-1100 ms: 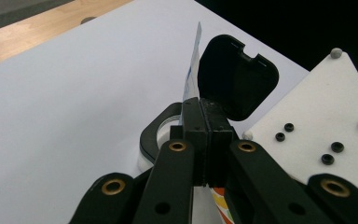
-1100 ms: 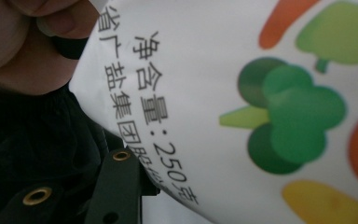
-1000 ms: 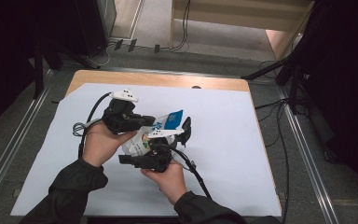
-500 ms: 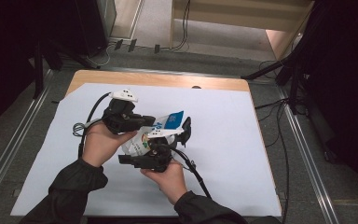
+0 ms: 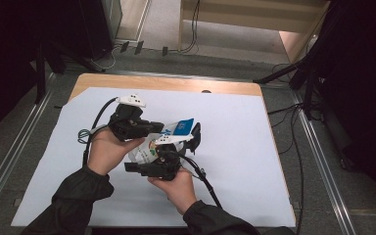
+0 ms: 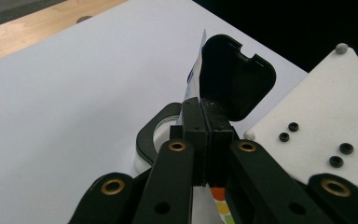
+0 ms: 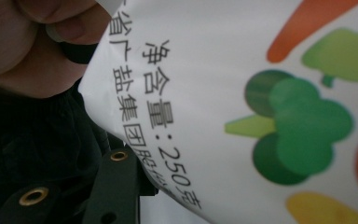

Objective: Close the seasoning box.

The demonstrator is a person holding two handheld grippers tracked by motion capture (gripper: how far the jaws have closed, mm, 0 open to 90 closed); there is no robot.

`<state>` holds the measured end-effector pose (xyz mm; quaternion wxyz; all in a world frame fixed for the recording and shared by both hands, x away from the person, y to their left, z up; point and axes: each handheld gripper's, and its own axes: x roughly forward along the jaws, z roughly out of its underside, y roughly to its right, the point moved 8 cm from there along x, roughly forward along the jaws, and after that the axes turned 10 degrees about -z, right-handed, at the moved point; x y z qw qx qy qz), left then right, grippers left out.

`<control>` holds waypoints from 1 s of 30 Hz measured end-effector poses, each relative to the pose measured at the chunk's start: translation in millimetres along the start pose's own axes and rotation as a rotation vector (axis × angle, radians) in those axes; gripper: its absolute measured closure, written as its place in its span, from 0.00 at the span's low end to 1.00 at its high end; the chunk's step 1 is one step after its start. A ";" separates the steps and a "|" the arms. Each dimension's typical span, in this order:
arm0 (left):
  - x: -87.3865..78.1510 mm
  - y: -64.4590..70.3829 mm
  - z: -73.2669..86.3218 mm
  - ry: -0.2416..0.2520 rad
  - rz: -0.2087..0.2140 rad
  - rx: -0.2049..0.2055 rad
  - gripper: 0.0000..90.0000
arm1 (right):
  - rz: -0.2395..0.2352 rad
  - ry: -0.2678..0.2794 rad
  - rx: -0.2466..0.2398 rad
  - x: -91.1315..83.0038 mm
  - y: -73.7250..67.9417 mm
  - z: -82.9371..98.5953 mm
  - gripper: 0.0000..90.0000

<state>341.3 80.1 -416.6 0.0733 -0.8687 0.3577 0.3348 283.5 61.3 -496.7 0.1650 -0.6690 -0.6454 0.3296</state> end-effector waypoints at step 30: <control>3.3 -0.7 4.4 -0.021 0.011 0.000 1.00 | 0.012 0.003 0.005 0.8 6.1 5.5 0.67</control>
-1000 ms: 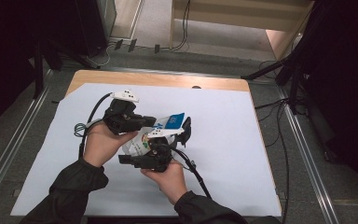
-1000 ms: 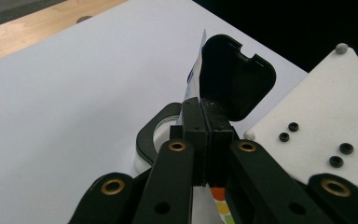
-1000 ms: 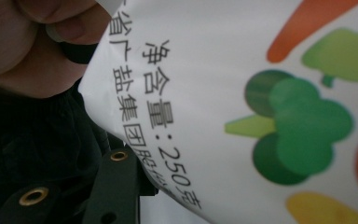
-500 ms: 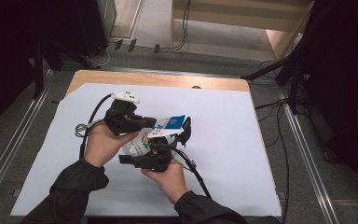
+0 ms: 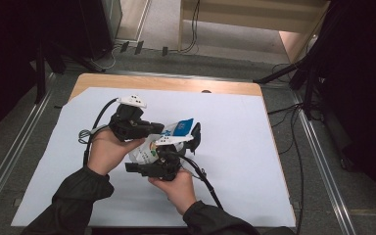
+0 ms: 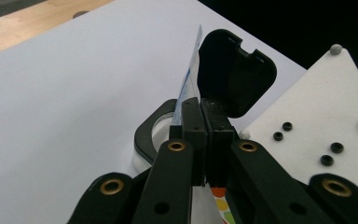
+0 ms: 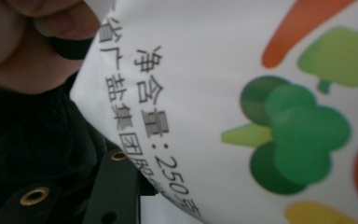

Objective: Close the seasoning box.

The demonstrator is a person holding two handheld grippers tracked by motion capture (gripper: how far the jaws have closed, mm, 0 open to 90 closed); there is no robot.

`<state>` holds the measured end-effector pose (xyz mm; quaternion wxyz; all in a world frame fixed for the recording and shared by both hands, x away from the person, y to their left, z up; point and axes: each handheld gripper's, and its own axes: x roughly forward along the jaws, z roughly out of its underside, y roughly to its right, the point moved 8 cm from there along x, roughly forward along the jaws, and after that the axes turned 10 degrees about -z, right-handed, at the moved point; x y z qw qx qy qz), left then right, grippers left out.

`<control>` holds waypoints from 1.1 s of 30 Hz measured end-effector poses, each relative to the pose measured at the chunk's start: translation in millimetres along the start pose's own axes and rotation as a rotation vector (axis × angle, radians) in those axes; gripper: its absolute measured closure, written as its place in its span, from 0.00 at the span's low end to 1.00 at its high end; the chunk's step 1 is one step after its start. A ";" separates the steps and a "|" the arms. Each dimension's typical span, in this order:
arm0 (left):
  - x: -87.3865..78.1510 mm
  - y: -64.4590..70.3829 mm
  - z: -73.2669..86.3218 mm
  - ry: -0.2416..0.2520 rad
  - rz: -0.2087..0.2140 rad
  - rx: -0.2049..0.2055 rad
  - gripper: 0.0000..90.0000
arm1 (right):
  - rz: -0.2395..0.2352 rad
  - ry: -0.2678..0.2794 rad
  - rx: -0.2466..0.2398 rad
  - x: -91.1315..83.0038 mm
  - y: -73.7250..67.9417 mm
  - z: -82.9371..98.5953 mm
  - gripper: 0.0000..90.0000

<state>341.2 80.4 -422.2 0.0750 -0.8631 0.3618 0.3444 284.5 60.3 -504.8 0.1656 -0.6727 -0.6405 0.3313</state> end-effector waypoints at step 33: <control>19.5 -8.6 18.0 -0.029 0.088 -0.043 0.89 | 0.187 -0.171 -0.238 13.2 34.0 40.8 0.74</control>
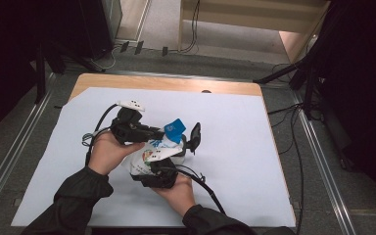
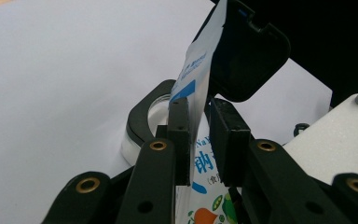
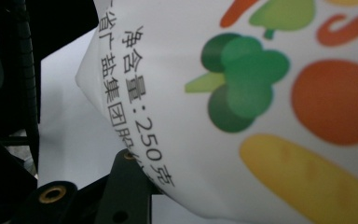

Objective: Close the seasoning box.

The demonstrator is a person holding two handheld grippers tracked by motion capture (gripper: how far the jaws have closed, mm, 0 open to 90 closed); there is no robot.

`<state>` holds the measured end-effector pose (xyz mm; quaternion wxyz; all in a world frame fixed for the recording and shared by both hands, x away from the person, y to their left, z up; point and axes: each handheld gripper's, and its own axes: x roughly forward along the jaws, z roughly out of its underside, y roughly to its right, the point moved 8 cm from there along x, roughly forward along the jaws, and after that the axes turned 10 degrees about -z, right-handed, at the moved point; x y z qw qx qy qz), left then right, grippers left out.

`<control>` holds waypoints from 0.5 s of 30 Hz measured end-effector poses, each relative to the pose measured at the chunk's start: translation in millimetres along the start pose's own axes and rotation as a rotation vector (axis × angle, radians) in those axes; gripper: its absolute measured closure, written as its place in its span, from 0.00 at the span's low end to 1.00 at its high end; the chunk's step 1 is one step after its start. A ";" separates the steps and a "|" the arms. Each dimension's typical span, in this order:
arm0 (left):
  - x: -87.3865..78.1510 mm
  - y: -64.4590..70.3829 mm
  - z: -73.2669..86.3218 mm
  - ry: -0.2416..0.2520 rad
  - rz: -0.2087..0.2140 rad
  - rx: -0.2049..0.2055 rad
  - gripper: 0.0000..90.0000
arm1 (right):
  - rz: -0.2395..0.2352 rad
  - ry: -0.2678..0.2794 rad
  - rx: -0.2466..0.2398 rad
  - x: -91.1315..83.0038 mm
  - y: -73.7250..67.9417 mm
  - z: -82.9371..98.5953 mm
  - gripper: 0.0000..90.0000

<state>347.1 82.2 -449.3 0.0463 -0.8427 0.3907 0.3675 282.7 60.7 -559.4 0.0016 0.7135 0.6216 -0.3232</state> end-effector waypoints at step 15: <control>9.5 -7.8 -2.0 0.008 0.047 -0.022 0.91 | 0.028 -0.038 -0.002 0.7 7.0 14.8 0.74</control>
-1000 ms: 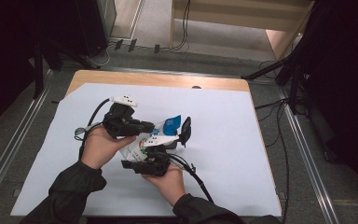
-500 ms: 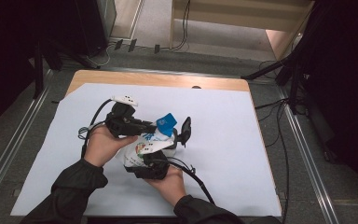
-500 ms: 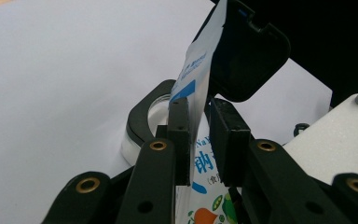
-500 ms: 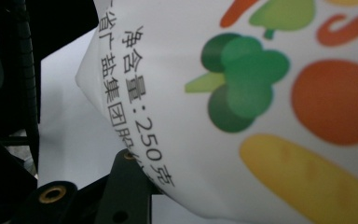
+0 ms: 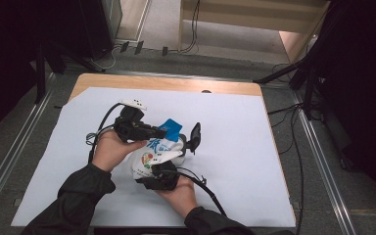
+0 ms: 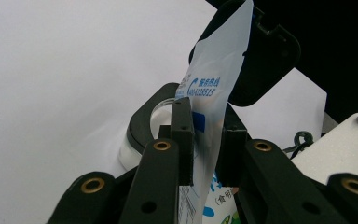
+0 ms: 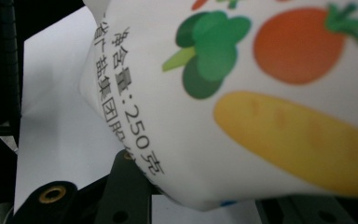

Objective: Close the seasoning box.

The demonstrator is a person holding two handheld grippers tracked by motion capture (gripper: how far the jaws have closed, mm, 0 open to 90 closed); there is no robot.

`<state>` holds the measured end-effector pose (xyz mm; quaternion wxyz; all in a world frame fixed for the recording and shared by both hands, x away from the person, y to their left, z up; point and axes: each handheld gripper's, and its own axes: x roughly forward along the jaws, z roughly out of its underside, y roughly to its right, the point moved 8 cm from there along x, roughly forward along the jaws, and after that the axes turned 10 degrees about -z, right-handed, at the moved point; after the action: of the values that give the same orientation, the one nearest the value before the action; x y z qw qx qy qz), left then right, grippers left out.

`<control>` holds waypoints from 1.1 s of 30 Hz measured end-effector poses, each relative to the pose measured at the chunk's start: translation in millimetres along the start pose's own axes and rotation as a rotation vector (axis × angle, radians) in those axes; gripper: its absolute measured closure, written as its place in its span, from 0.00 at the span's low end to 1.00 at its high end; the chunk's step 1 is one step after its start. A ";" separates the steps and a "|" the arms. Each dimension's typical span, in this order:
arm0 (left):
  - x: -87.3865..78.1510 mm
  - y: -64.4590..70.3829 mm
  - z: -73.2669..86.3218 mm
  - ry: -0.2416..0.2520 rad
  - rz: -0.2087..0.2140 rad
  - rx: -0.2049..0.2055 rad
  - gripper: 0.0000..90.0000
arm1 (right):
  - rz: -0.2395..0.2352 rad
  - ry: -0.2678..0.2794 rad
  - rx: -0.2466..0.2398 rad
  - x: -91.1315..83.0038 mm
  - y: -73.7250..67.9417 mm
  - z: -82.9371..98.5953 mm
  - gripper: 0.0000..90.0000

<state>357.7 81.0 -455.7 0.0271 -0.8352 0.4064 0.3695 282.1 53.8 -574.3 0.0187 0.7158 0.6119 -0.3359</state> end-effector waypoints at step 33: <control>-41.9 10.1 -4.3 0.124 0.060 0.036 1.00 | 0.063 0.037 0.078 -24.6 15.9 11.3 0.66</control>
<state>336.5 100.3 -423.2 0.0058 -0.8433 0.4389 0.3101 290.4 23.6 -576.8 -0.0102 0.7410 0.5758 -0.3454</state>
